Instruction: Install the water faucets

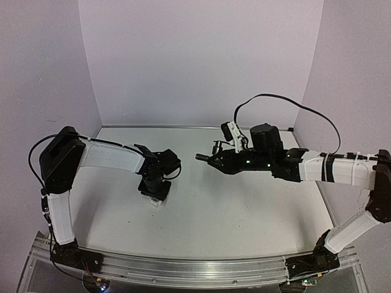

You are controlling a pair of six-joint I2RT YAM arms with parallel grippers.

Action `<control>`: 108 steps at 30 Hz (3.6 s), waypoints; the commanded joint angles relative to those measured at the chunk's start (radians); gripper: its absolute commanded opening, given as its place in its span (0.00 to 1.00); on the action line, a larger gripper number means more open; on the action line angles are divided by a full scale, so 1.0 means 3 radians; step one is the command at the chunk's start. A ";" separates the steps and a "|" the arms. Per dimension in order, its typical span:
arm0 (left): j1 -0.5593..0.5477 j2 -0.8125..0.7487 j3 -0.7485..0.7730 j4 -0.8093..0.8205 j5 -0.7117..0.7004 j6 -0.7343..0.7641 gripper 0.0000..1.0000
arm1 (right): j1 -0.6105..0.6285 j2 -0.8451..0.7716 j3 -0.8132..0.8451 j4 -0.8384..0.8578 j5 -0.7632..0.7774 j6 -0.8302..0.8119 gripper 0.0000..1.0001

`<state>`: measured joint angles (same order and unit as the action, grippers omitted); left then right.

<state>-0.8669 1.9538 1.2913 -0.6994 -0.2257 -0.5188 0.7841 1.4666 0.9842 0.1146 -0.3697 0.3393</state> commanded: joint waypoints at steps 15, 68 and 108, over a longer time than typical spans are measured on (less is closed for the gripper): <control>-0.0013 -0.0065 0.0082 -0.0809 0.0681 0.0426 0.05 | -0.0002 -0.0151 -0.0029 0.0130 0.0151 -0.0073 0.00; -0.0410 -0.0902 -0.3474 0.5706 -0.0273 0.1485 0.60 | 0.0003 -0.0060 0.0059 0.0349 -0.0312 0.0158 0.00; -0.0434 -0.0367 -0.0113 -0.1573 0.0677 -0.0036 0.34 | 0.0005 -0.0223 -0.0213 0.0513 -0.0297 0.0142 0.00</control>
<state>-0.9951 1.8229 1.2220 -1.1286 -0.0182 -0.5574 0.7841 1.4495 0.9184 0.1917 -0.4606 0.3794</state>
